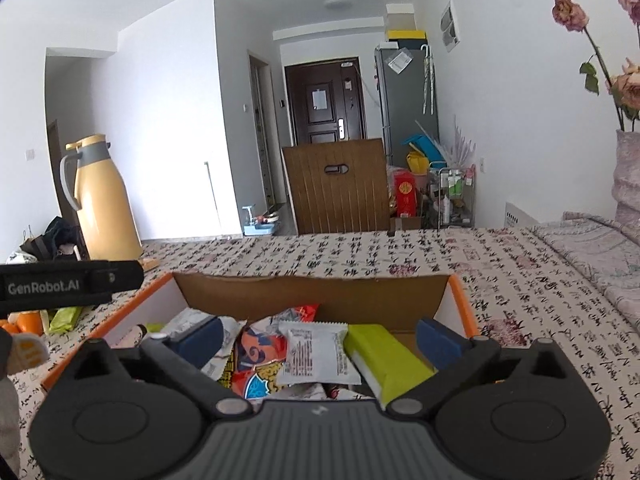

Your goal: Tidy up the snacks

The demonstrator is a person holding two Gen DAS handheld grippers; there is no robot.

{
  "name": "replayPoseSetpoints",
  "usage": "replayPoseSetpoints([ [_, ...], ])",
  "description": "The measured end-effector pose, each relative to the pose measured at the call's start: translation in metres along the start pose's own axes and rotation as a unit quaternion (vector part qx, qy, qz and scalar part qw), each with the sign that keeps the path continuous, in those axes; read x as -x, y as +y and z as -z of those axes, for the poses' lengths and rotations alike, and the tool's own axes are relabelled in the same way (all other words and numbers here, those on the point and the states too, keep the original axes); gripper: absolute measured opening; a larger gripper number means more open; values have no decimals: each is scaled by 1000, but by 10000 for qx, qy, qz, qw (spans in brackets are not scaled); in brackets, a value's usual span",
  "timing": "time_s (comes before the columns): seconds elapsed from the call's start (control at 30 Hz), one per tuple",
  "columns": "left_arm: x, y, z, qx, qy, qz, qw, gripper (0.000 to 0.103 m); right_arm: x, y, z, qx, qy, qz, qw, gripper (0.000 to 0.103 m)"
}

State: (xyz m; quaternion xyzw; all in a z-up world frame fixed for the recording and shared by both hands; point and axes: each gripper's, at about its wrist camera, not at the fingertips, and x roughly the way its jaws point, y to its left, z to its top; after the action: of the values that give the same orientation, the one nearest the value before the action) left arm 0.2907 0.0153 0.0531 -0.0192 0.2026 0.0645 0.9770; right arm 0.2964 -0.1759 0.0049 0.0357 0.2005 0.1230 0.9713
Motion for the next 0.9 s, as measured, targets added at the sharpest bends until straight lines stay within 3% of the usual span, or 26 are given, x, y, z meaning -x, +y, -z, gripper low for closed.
replayPoseSetpoints([
  [0.6,102,8,16,-150,-350,137,9992,103,92,10,10,78,-226,1,9997,103],
  [0.9,142,14,46,-175,-181,181,9995,103,140,7,34,70,-121,16,9999,103],
])
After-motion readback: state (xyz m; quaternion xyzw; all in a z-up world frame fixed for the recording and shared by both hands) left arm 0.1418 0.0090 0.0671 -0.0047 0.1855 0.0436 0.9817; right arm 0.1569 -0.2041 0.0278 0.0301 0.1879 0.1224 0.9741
